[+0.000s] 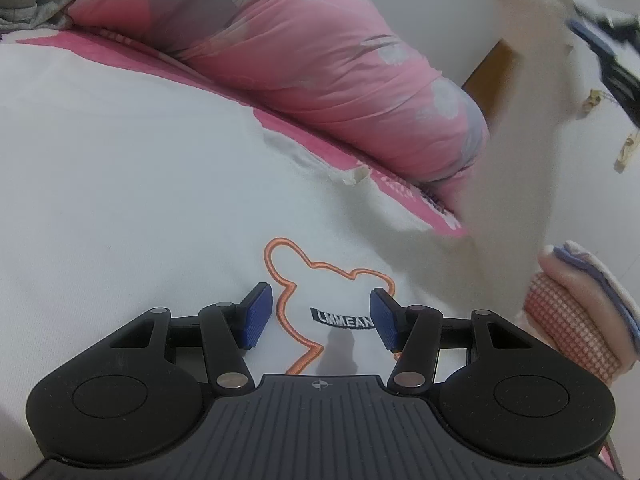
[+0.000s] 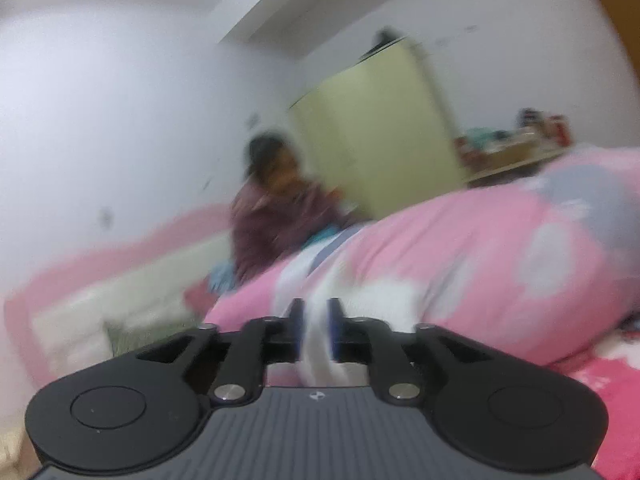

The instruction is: Fold clothes

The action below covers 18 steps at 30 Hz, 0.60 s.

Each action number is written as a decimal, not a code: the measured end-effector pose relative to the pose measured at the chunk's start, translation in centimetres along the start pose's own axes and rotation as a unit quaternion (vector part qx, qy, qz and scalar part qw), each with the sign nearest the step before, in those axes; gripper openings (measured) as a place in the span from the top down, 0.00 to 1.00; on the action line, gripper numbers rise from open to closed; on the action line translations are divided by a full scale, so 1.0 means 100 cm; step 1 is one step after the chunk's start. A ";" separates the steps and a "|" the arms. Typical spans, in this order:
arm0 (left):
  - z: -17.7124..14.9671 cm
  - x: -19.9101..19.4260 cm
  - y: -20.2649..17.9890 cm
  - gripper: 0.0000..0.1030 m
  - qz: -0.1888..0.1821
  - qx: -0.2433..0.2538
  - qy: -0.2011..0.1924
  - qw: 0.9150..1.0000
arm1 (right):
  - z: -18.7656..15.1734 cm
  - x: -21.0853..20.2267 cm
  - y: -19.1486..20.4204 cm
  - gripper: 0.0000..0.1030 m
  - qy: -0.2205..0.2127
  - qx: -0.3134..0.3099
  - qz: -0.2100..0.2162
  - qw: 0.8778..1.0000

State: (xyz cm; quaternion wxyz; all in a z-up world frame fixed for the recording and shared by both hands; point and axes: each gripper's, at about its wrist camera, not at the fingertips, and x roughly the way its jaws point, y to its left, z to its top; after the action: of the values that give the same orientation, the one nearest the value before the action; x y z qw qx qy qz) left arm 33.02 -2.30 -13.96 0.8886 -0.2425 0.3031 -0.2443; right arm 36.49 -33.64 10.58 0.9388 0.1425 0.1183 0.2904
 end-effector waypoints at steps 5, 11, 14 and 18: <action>0.000 0.000 0.001 0.47 -0.001 -0.001 -0.001 1.000 | -0.023 -0.001 -0.002 0.61 0.019 0.005 -0.023 1.000; 0.001 0.000 0.002 0.47 -0.002 -0.003 -0.001 1.000 | -0.060 -0.048 -0.075 0.60 -0.003 0.222 -0.065 0.973; 0.000 -0.001 0.003 0.47 -0.008 -0.008 -0.003 1.000 | -0.117 -0.057 -0.113 0.60 0.003 0.334 -0.061 0.941; 0.001 -0.002 0.008 0.47 -0.018 -0.022 -0.006 1.000 | -0.186 -0.046 -0.128 0.60 0.033 0.336 -0.099 0.936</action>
State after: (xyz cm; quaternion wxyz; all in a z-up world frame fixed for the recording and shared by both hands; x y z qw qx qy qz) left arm 33.14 -1.55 -14.25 0.8803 -0.2685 0.2988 -0.2525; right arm 33.60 -42.70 -10.42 0.8557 0.4279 0.2530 0.1439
